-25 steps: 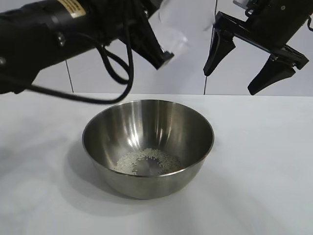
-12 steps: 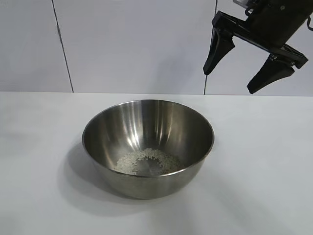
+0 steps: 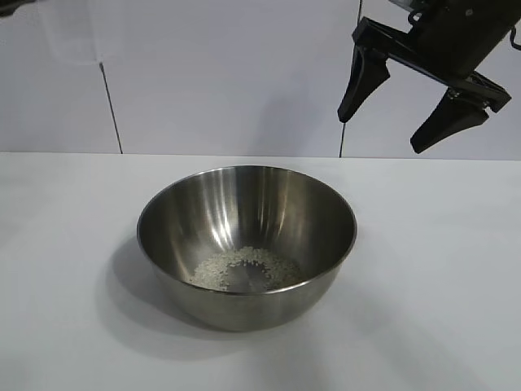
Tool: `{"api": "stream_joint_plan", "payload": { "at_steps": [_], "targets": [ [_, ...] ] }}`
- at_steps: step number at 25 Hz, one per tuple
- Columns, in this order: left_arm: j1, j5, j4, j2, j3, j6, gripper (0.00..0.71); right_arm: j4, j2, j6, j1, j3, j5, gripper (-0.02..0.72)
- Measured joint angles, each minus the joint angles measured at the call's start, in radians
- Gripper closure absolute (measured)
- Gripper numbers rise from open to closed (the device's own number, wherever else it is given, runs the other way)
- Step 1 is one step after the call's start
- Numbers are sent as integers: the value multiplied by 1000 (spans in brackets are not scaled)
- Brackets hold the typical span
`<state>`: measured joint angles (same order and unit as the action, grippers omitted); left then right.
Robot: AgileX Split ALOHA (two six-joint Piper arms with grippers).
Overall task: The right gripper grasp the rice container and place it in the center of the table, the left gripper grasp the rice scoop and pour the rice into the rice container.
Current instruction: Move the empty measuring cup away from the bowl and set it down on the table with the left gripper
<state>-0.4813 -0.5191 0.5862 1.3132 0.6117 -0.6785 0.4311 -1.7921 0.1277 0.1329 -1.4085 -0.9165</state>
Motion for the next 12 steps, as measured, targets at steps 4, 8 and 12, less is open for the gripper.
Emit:
{"api": "stream_joint_plan", "payload": {
  "at_steps": [4,8,12],
  "targets": [
    [27,-141,-173,0,-145,241,707,0,0,0,0,0,4,63],
    [108,-218,-257,22,-228,375,707,0,0,0,0,0,9,63],
    [135,-255,-385,117,-236,439,707,0,0,0,0,0,19,63]
  ]
}}
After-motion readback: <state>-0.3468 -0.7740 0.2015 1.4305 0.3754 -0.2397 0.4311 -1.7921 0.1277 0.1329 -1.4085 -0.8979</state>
